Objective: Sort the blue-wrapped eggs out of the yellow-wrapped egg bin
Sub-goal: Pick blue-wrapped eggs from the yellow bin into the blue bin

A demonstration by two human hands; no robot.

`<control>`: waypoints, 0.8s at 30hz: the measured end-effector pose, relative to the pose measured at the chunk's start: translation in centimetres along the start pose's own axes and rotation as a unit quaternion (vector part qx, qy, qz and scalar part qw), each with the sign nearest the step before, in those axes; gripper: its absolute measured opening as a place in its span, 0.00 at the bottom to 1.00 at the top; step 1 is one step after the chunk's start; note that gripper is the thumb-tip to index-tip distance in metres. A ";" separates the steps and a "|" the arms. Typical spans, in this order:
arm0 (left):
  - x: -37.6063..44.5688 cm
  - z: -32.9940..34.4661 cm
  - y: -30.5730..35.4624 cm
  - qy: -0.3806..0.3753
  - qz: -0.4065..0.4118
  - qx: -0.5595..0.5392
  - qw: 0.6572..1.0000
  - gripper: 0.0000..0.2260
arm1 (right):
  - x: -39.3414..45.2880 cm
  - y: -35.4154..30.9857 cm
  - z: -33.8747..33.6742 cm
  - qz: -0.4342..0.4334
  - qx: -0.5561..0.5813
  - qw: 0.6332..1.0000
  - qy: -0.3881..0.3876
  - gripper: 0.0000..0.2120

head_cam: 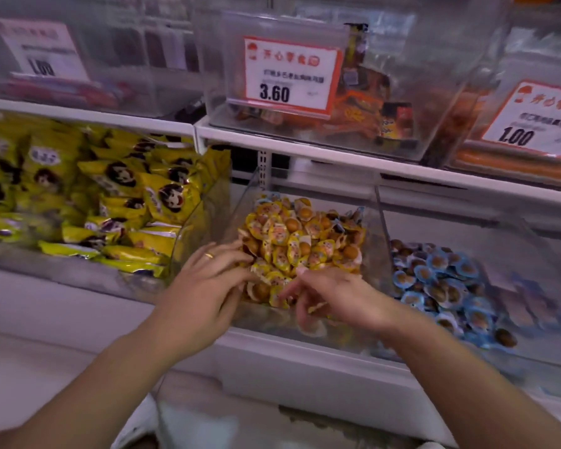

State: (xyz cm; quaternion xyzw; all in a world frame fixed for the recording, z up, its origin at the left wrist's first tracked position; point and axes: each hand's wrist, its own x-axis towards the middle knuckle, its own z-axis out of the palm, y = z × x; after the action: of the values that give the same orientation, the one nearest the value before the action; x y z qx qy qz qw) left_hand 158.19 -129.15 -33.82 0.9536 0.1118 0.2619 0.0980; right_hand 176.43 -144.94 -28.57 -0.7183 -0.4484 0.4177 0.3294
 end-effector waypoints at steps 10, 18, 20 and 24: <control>2.0 0.1 -0.5 0.037 -0.006 -0.007 0.999 0.12 | 5.1 1.0 0.4 0.046 -0.239 0.970 -0.004 0.22; 1.9 0.2 -1.0 -0.011 -0.047 -0.012 0.999 0.16 | 8.3 0.8 1.1 0.120 -0.427 0.896 -0.031 0.47; 1.9 0.3 -0.8 -0.019 -0.050 -0.013 0.998 0.15 | 8.6 1.1 1.2 0.120 -0.418 0.900 -0.003 0.40; 1.9 0.0 -1.0 -0.036 -0.062 -0.014 0.997 0.14 | 7.8 1.8 0.7 0.122 -0.416 0.897 0.088 0.36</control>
State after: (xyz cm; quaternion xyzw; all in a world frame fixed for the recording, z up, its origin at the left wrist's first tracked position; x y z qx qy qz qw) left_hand 159.65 -127.66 -33.17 0.9522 0.1638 0.2220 0.1310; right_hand 178.43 -138.40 -32.72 -0.8727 -0.4591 0.1654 -0.0151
